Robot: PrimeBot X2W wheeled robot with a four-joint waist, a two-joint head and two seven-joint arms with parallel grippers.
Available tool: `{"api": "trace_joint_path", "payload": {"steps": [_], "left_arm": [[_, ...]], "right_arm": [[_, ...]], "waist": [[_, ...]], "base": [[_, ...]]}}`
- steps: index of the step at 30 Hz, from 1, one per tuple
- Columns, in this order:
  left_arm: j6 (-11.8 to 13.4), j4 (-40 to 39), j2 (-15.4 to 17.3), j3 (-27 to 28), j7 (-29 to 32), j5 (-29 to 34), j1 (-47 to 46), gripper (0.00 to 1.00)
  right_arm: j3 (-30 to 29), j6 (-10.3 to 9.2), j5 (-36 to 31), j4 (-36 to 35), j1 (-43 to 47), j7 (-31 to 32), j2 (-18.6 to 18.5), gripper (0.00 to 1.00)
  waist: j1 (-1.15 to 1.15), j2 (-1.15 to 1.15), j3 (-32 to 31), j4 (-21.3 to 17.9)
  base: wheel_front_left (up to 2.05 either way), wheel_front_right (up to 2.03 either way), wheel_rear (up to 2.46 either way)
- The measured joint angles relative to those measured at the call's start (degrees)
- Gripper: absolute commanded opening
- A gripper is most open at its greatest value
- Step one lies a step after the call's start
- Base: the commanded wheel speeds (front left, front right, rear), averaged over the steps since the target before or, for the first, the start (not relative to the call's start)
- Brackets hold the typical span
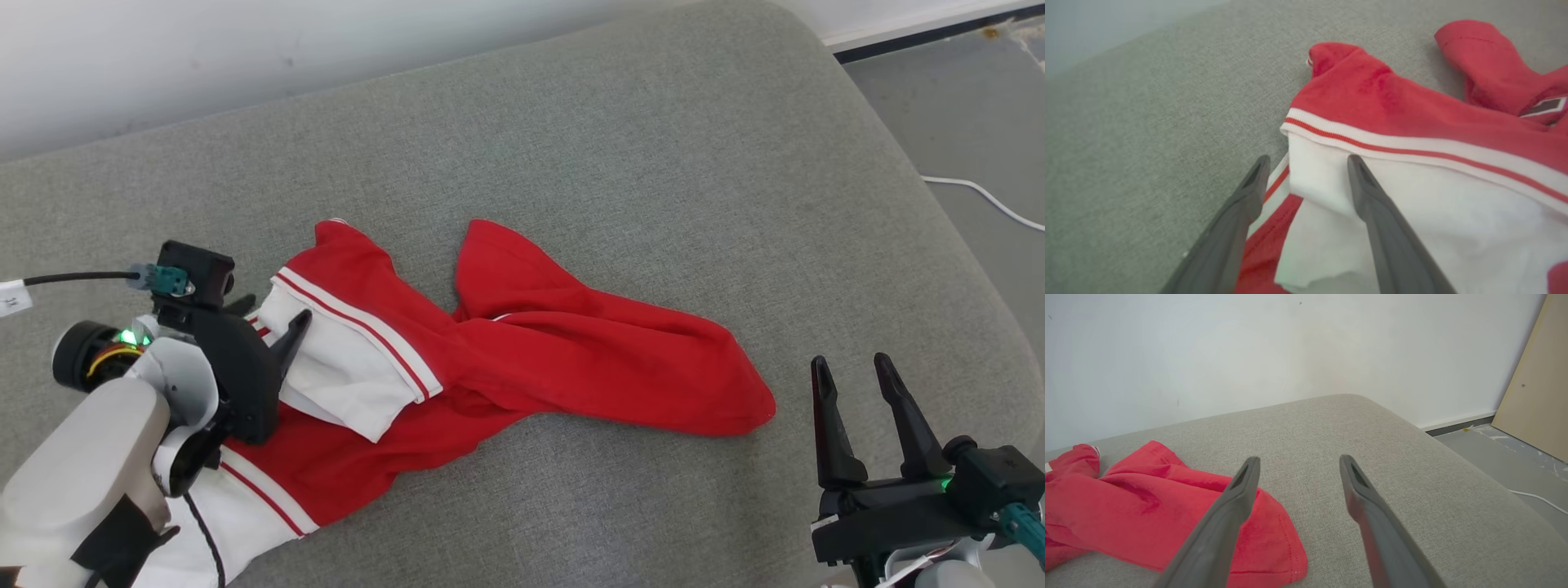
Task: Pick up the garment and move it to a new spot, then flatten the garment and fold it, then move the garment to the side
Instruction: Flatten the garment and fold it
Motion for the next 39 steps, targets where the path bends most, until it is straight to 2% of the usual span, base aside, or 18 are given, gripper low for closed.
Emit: {"api": "trace_joint_path", "payload": {"steps": [1,2,10,17,20,26,29,32,37,39], "left_arm": [[0.0,0.2,0.1,-0.6,0.4,-0.4,0.0,0.05],[0.0,0.2,0.1,-1.0,0.4,-0.6,-0.1,0.0],[0.0,1.7,0.7,-2.9,-0.3,-2.1,-2.6,0.0],[0.0,1.5,0.7,-2.7,-5.0,-2.3,-7.5,0.0],[0.0,1.2,0.6,-2.2,-8.4,-0.5,-11.6,0.0],[0.6,0.8,-2.4,-1.3,-12.6,1.7,-19.8,0.0],[1.8,-0.6,-4.7,-0.4,-14.3,2.2,-22.6,0.0],[2.5,-2.5,-5.0,-0.7,-14.5,2.2,-22.4,0.0],[4.2,-7.8,-3.3,-0.3,-14.5,1.0,-17.6,0.0],[7.2,-13.7,-0.7,0.6,-15.4,-0.3,-11.2,0.0]], "right_arm": [[0.0,0.0,0.0,-0.1,0.0,0.0,-0.1,1.0],[-0.1,0.0,0.0,-0.2,0.0,0.0,-0.1,1.0],[0.0,0.0,-0.1,-0.5,0.0,0.0,0.0,1.0],[-0.4,0.0,0.0,-0.5,0.1,0.0,0.4,1.0],[-0.9,0.0,0.0,-0.5,0.1,0.0,0.5,1.0],[-2.8,0.0,-0.5,-0.4,0.5,0.0,0.6,1.0],[-3.3,0.0,-1.0,-0.3,1.5,0.0,0.8,1.0],[-3.3,0.0,-1.4,-0.3,2.6,0.0,0.9,1.0],[-3.7,0.0,-1.6,-0.2,3.8,0.0,0.8,1.0],[-4.1,0.0,-1.7,-0.1,5.0,0.0,0.7,1.0]], "waist": [[0.0,0.0,-0.1,0.0],[-0.01,0.0,-0.1,0.1],[-0.01,0.0,-0.4,0.1],[-0.01,0.0,-0.3,-0.5],[-0.01,0.0,-0.5,-0.6],[0.0,-0.01,-1.4,0.3],[-0.02,-0.01,-2.4,1.8],[-0.01,-0.01,-3.4,3.4],[-0.02,-0.01,-4.9,5.9],[-0.02,-0.01,-6.0,8.0]], "base": [[0.0,0.0,0.0],[0.0,0.0,0.0],[0.0,0.0,0.0],[0.0,0.0,0.0],[0.0,0.0,0.0],[0.0,0.0,0.0],[0.0,0.0,0.0],[0.0,0.0,0.0],[0.0,0.0,0.0],[0.0,0.0,0.0]]}}
